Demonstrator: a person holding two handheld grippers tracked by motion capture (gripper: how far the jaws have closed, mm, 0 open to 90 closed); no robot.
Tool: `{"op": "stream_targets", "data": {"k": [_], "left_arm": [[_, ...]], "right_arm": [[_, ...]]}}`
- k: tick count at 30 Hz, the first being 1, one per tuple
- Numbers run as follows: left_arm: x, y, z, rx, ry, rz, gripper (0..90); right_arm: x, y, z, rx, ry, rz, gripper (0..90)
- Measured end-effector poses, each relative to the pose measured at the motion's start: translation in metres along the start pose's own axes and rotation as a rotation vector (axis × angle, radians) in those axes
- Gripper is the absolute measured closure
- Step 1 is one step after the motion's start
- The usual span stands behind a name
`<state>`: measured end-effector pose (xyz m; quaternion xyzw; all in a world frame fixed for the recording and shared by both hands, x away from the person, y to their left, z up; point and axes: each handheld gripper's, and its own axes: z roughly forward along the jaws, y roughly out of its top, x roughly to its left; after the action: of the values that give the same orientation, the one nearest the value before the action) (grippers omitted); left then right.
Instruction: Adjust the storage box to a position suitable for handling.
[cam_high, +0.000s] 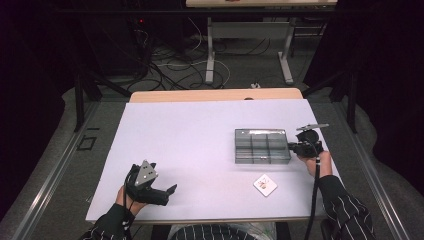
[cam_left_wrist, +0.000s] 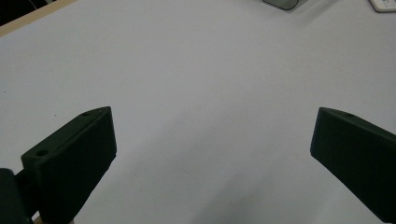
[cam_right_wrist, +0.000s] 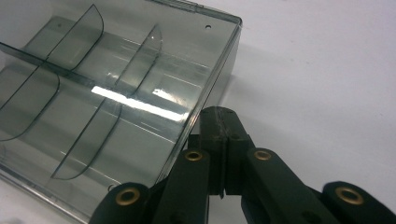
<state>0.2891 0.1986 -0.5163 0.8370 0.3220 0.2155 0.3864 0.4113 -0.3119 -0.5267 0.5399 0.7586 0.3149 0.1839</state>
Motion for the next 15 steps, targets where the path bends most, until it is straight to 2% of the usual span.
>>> {"op": "stream_targets", "data": {"k": [15], "left_arm": [[0.0, 0.0, 0.0, 0.003, -0.001, 0.005, 0.3]], "right_arm": [[0.02, 0.008, 0.008, 0.003, 0.028, -0.045, 90.0]]}}
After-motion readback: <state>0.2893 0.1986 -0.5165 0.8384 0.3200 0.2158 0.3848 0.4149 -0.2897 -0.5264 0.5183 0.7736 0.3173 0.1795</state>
